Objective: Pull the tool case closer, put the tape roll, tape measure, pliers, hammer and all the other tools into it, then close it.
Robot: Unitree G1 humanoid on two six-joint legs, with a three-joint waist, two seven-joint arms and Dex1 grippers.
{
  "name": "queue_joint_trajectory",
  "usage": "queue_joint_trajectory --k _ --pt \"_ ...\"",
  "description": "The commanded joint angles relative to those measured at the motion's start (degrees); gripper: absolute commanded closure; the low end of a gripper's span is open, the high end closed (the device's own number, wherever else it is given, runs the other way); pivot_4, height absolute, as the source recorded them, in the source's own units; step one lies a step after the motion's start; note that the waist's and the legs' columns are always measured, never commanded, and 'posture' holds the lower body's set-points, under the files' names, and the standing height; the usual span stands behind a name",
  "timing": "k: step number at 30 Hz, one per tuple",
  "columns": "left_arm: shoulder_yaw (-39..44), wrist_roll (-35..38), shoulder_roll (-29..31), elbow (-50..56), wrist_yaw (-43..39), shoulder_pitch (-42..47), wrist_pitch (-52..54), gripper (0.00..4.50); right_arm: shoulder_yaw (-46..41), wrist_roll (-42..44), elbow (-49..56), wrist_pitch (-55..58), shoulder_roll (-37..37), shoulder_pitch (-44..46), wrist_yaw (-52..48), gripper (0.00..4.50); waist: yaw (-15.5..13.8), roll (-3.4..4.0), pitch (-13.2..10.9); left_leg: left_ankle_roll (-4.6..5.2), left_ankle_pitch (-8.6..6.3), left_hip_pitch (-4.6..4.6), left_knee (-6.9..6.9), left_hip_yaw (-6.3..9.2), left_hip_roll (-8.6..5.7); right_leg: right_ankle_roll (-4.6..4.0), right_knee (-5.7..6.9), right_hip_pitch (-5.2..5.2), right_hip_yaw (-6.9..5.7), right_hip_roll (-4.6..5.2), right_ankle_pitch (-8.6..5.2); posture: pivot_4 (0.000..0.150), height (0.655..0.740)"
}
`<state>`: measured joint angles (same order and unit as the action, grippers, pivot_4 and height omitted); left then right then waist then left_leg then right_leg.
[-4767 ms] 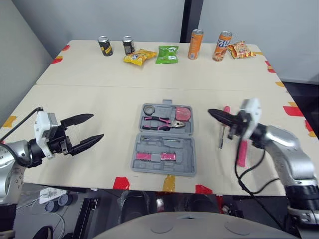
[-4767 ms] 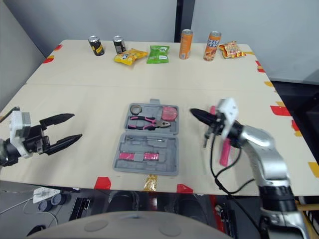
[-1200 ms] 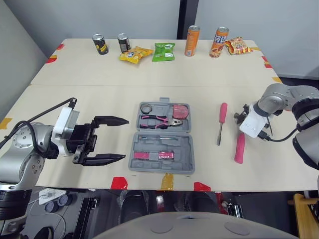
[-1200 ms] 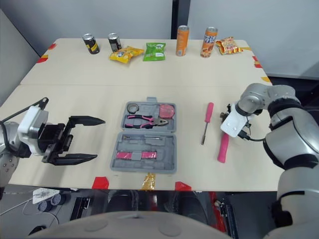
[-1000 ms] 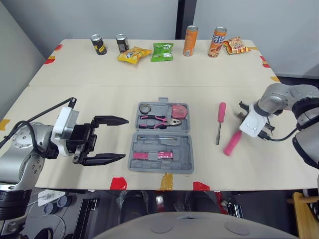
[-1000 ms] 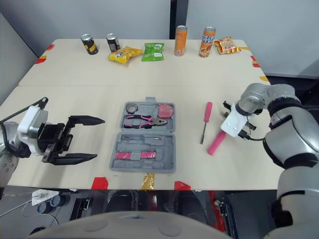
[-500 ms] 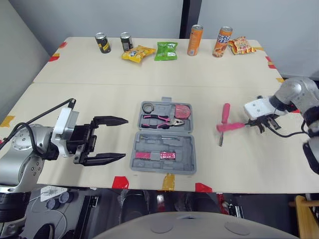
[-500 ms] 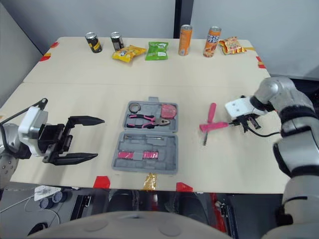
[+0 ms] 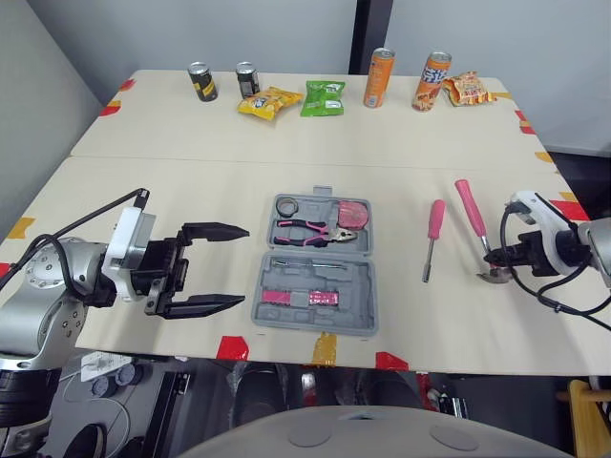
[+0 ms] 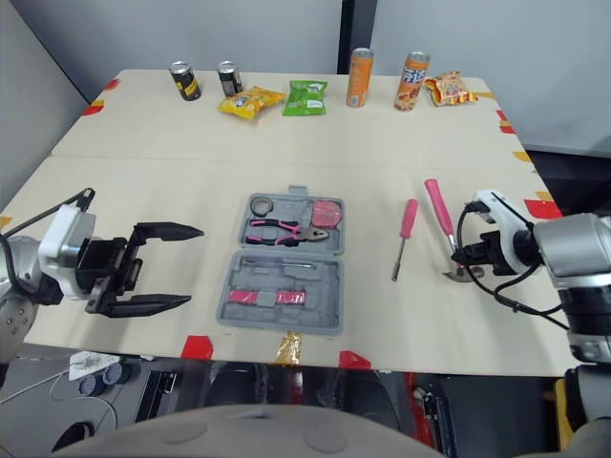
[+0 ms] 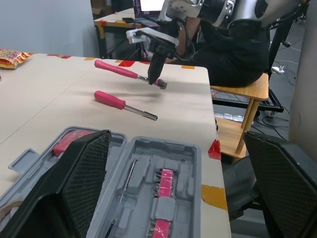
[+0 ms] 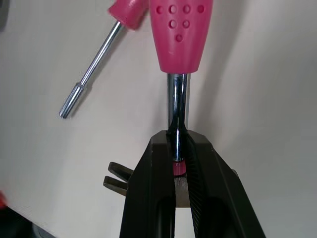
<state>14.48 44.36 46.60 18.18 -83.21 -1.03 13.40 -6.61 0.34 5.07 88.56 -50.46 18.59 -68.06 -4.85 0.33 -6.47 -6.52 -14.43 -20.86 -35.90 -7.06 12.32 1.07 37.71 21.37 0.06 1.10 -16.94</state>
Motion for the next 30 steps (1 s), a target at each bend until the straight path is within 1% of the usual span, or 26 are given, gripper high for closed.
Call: queue_joint_trajectory --k 1,7,9,11,13,15,21,22,24,25,28,30 --pt "-0.1 0.6 0.0 0.3 -0.7 1.3 -0.2 0.00 -3.9 3.7 5.4 3.9 1.3 -2.4 5.6 4.47 -0.5 0.03 0.0 -0.03 0.00 0.00 0.01 -0.01 0.00 0.00 -0.02 0.00 0.01 0.00 0.00 0.150 0.7400" --pt "-0.3 0.2 0.1 -0.5 -1.2 2.0 -0.4 0.00 -5.1 7.0 8.0 3.9 5.7 -3.0 15.3 4.47 -0.7 0.06 0.0 -0.11 0.00 0.04 0.05 -0.06 -0.01 0.00 -0.04 0.00 0.05 0.00 0.00 0.150 0.7400" --pt "-0.1 0.2 0.2 -0.4 -1.3 1.8 -0.4 0.00 -5.4 8.3 8.3 3.8 6.2 -3.0 17.0 3.55 -0.7 0.07 0.0 -0.13 0.00 0.06 0.08 -0.06 -0.01 0.00 -0.04 0.00 0.04 0.00 0.00 0.150 0.7400" --pt "0.2 0.1 0.3 -0.4 -1.4 1.4 -0.5 0.00 -5.8 9.4 8.2 2.7 6.5 -2.9 18.7 2.94 -0.8 0.08 0.0 -0.14 0.00 0.06 0.09 -0.06 -0.01 0.00 -0.04 0.00 0.04 -0.01 0.00 0.150 0.7400" --pt "0.5 0.1 0.3 -0.4 -1.4 1.1 -0.5 0.00 -6.4 10.6 7.9 1.9 6.6 -2.5 20.1 2.20 -0.9 0.08 0.0 -0.15 -0.01 0.05 0.09 -0.06 -0.01 0.00 -0.04 -0.01 0.04 -0.01 0.00 0.150 0.7400" --pt "0.6 0.1 0.3 -0.4 -1.5 0.9 -0.5 0.00 -7.1 11.7 7.5 0.9 6.2 -2.2 21.4 1.57 -0.9 0.08 0.0 -0.16 -0.01 0.05 0.09 -0.06 -0.01 0.00 -0.04 -0.01 0.04 -0.01 0.00 0.150 0.7400" --pt "0.9 0.1 0.4 -0.4 -1.6 0.5 -0.6 0.00 -10.3 15.6 10.0 -6.8 2.9 -4.5 21.5 1.57 -1.2 0.08 0.0 -0.19 -0.02 0.02 0.09 -0.05 -0.01 0.02 -0.04 -0.01 0.03 -0.01 0.00 0.150 0.7400" --pt "1.0 0.1 0.4 -0.3 -1.6 0.4 -0.6 0.00 -11.4 16.3 10.5 -8.9 3.1 -5.1 21.3 1.57 -1.3 0.08 0.0 -0.19 -0.03 0.02 0.10 -0.04 -0.01 0.02 -0.05 -0.01 0.02 -0.01 0.00 0.150 0.7400" --pt "0.8 0.0 0.2 -0.4 -1.7 0.3 -0.9 0.00 -12.9 16.5 12.6 -16.8 2.3 -9.6 20.3 1.57 -1.4 0.06 0.1 -0.20 -0.03 0.00 0.12 -0.03 -0.01 0.02 -0.04 -0.02 0.01 -0.01 0.00 0.150 0.7400" --pt "0.7 0.0 -0.1 -0.5 -1.6 0.4 -1.0 0.00 -15.0 17.1 13.4 -21.8 4.1 -11.4 20.4 1.57 -1.5 0.06 0.1 -0.20 -0.03 0.00 0.15 -0.02 -0.01 0.02 -0.05 -0.02 -0.01 -0.01 0.00 0.150 0.7400" --pt "0.3 0.0 -0.4 -0.5 -1.5 0.4 -1.2 0.00 -19.7 19.2 15.5 -29.5 9.3 -17.3 21.2 1.57 -1.6 0.06 0.1 -0.21 -0.04 -0.03 0.12 0.00 -0.01 0.04 -0.03 -0.03 -0.03 0.00 0.00 0.150 0.7400" --pt "0.1 0.0 -0.6 -0.4 -1.5 0.4 -1.2 0.00 -21.1 19.9 16.2 -33.5 12.0 -21.3 21.6 1.57 -1.6 0.06 0.1 -0.21 -0.04 -0.04 0.13 0.03 -0.01 0.04 -0.06 -0.03 -0.07 0.01 0.01 0.150 0.7400"
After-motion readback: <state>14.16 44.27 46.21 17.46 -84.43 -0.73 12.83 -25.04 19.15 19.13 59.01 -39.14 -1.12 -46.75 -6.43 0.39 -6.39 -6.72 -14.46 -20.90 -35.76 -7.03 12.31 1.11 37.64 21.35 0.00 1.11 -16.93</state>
